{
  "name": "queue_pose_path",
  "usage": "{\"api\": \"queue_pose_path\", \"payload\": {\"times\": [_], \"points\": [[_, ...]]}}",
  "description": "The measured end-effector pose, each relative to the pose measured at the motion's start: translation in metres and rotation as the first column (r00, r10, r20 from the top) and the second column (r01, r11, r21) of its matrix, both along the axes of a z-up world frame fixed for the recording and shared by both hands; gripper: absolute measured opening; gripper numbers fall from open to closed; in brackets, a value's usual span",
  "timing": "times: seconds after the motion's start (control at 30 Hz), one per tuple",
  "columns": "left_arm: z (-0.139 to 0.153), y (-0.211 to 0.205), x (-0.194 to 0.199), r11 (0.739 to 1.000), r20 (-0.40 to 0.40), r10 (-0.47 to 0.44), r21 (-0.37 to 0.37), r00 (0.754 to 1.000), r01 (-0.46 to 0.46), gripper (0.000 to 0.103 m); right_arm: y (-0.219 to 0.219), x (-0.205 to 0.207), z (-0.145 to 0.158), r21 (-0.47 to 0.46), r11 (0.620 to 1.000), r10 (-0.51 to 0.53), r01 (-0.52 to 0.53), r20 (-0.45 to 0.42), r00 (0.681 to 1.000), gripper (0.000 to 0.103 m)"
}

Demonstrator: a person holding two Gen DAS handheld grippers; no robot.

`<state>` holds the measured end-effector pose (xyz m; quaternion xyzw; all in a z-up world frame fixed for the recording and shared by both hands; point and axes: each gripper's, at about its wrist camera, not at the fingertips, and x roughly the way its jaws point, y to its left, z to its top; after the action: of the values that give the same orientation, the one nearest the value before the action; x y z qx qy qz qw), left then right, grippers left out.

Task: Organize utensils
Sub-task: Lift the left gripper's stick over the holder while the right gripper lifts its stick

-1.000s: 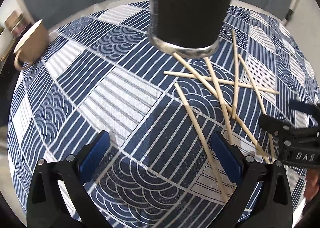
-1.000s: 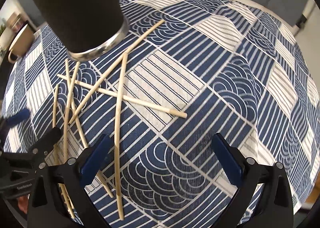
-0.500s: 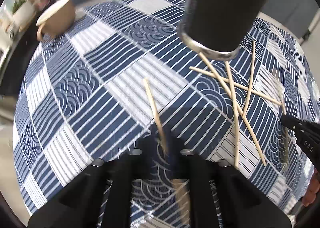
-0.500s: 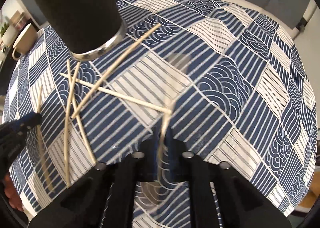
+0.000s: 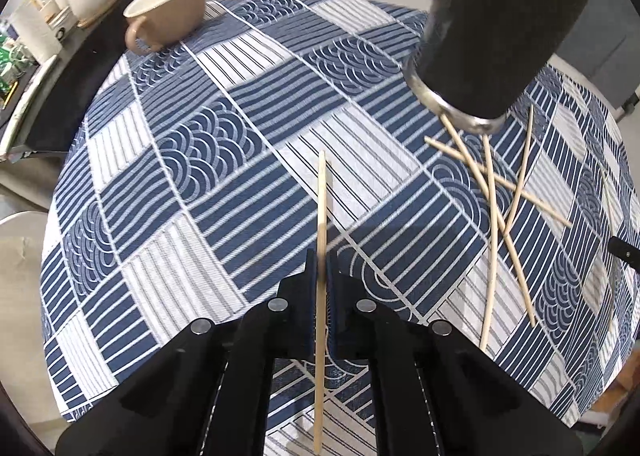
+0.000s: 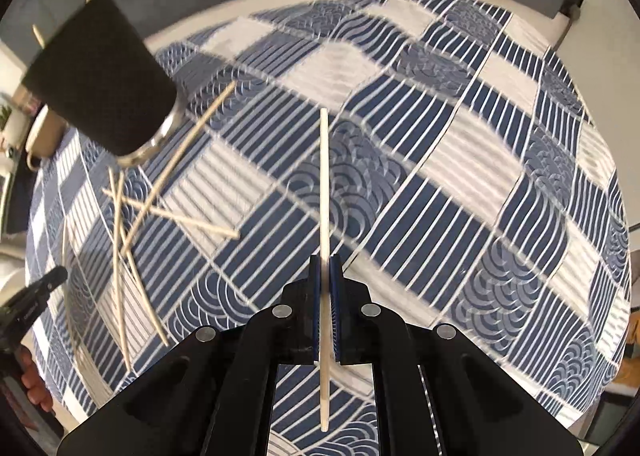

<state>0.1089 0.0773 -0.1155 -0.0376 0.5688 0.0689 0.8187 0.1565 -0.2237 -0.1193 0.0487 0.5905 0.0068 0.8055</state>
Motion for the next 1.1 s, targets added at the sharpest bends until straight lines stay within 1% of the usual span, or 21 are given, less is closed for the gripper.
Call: {"api": "queue_pose_path", "payload": {"times": [0.13,0.23,0.33,0.4,0.47,0.53,0.67,0.8,0.93,1.0,1.03,1.1], "points": [[0.022,0.003,0.0,1.0,0.048,0.016,0.017,0.999,-0.016,0.005,-0.008,0.007,0.026,0.01,1.0,0.01,-0.01,0.06,0.998,0.005],[0.042,0.009,0.003,0.999,0.083,0.036,0.006,0.996,-0.036,0.005,-0.008,0.015,0.044,0.025,0.999,0.027,-0.03,0.103,0.994,0.005],[0.065,0.011,0.011,0.999,0.126,0.04,0.028,0.991,-0.043,0.005,-0.003,0.022,0.068,0.051,0.997,0.052,-0.061,0.162,0.985,0.005],[0.082,0.014,0.016,0.998,0.158,0.042,0.04,0.987,-0.048,0.005,0.004,0.026,0.088,0.044,0.995,0.076,-0.087,0.217,0.973,0.005],[0.103,0.016,0.021,0.996,0.196,0.045,0.065,0.98,-0.059,0.005,0.011,0.028,0.107,0.064,0.99,0.1,-0.122,0.272,0.957,0.005],[0.116,0.019,0.027,0.995,0.221,0.048,0.071,0.974,-0.065,0.005,0.018,0.03,0.123,0.069,0.987,0.119,-0.148,0.317,0.941,0.005],[0.15,0.023,0.041,0.992,0.277,0.035,0.106,0.96,-0.067,0.005,0.036,0.034,0.165,0.092,0.973,0.152,-0.21,0.423,0.893,0.005],[0.178,0.021,0.052,0.992,0.325,0.014,0.113,0.946,-0.053,0.005,0.053,0.041,0.193,0.11,0.959,0.18,-0.261,0.477,0.86,0.005],[0.197,0.016,0.062,0.994,0.359,-0.009,0.103,0.933,-0.03,0.005,0.065,0.046,0.214,0.112,0.95,0.193,-0.293,0.525,0.829,0.005],[0.207,0.012,0.066,0.994,0.379,-0.027,0.106,0.925,-0.015,0.005,0.069,0.049,0.223,0.131,0.942,0.192,-0.308,0.544,0.817,0.005],[0.212,0.008,0.068,0.992,0.39,-0.041,0.122,0.92,-0.008,0.005,0.071,0.051,0.227,0.15,0.936,0.188,-0.319,0.554,0.811,0.005],[0.22,0.002,0.072,0.992,0.41,-0.065,0.125,0.91,0.014,0.005,0.073,0.054,0.235,0.185,0.918,0.185,-0.351,0.585,0.79,0.005]]}}
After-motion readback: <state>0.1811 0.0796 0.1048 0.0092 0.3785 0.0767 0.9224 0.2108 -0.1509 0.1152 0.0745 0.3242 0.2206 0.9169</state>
